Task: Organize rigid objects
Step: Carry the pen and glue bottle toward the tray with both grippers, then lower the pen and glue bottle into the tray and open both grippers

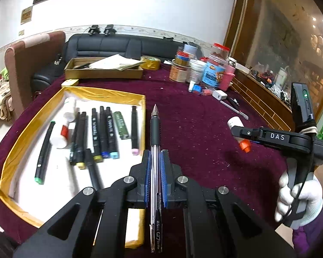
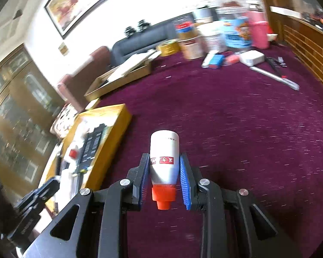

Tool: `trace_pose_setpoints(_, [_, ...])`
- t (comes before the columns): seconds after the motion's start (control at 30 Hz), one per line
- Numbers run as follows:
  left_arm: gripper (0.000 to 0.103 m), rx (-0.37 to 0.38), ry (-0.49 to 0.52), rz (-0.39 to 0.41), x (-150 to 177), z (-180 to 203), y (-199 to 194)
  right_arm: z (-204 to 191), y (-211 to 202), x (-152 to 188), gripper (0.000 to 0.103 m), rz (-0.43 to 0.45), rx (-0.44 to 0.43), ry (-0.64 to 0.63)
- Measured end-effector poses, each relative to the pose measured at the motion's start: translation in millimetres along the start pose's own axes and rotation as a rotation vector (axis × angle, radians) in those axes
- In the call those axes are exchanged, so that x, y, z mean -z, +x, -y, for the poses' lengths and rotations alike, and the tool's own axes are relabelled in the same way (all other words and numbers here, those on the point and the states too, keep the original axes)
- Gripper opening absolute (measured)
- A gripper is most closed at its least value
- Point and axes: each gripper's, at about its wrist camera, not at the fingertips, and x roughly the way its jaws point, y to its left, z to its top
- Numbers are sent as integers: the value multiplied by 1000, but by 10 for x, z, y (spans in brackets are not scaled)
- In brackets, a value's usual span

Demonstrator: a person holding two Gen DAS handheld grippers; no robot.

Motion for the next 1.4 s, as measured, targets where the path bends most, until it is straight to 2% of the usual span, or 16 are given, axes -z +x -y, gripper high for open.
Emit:
trace_pose_setpoints(0.4, [7, -50, -136, 32, 84, -670, -189, -866, 299, 133, 24, -78, -109, -124])
trace_pose_setpoints(0.77, [7, -85, -216, -7, 204, -1084, -99, -1465, 656, 324, 24, -159, -156, -215])
trace_pose_setpoints(1.13, [7, -92, -280, -61, 255, -1325, 136, -1748, 1022, 499, 24, -232, -108, -266])
trace_pose_setpoints(1.4, [7, -119, -293, -50, 227, -1434, 176, -1864, 1164, 570, 24, -239, -35, -317])
